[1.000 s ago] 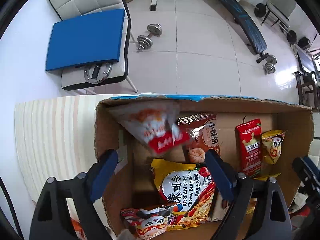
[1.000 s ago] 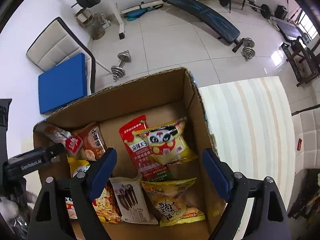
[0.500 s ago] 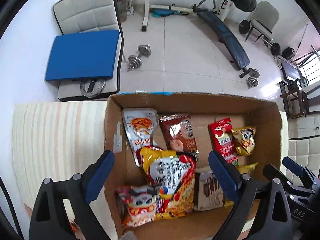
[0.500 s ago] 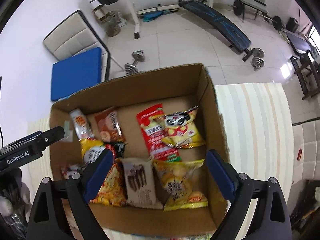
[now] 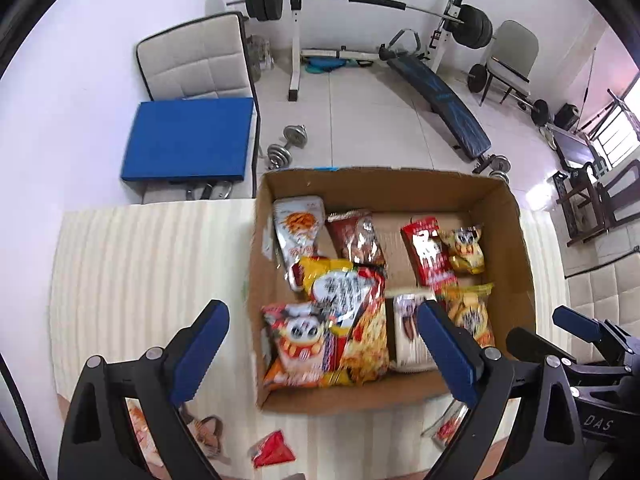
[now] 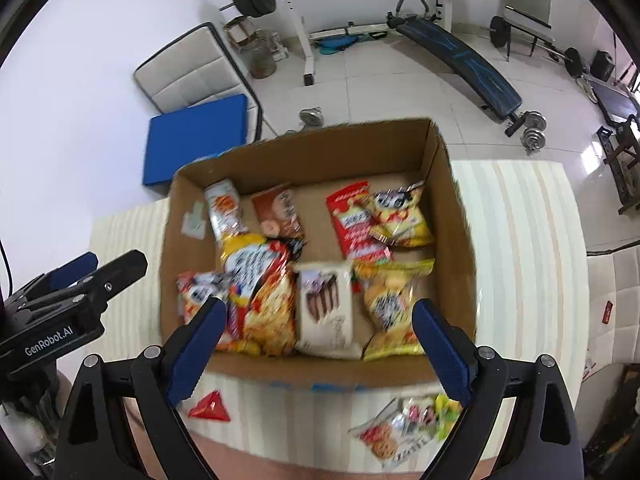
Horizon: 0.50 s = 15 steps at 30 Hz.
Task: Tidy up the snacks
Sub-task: 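Grasp the small red packet with the left tool while the right tool grasps the Franzzi oat cookie packet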
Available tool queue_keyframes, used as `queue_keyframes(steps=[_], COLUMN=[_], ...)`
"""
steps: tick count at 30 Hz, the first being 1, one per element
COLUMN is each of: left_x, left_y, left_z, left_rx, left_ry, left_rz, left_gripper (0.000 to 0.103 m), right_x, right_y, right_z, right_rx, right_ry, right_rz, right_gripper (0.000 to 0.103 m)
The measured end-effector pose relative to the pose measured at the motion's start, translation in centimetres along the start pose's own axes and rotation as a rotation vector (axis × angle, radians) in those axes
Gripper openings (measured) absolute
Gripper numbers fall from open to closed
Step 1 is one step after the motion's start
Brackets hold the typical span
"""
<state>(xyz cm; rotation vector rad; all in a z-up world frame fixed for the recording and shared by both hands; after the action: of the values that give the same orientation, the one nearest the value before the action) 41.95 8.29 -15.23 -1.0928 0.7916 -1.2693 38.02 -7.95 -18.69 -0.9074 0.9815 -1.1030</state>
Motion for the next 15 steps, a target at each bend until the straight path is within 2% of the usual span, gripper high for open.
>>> queue_keyframes(steps=[4, 7, 12, 15], left_x=[-2.4, -5.0, -8.6, -10.0], left_y=[-1.4, -0.6, 2.7, 5.5], left_z=[-3.9, -8.1, -15.0, -18.1], left_rx=[-0.026, -0.09, -0.213, -0.288], left_ry=[-0.032, -0.069, -0.136, -0.176], left_rz=[0.009, 0.02, 0.04, 0.056], left_gripper=[0.096, 0.096, 0.096, 0.096], right_x=[-0.7, 0.0, 3.1, 4.9], right_y=[-0.6, 0.1, 3.7, 6.1], right_z=[-3.9, -7.9, -15.1, -17.8], right_rx=[-0.035, -0.091, -0.225, -0.302], right_ry=[-0.005, 0.017, 0.084, 0.098], right_rz=[0.025, 0.038, 0.029, 0.002], right_gripper=[0.096, 0.096, 0.096, 0.096])
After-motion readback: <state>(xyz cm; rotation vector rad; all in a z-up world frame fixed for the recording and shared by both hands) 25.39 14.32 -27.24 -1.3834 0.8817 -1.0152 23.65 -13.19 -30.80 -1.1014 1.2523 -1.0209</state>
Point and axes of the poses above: each gripper's, at about its wrist camera, not at the fingertips, and y roughly the way its jaws point, x to its right, z to its top, the point moved 1 cm from there along y, roughly the way its jaws point, and after that the axes turned 10 degrees about -y, right-handed, at the moved point
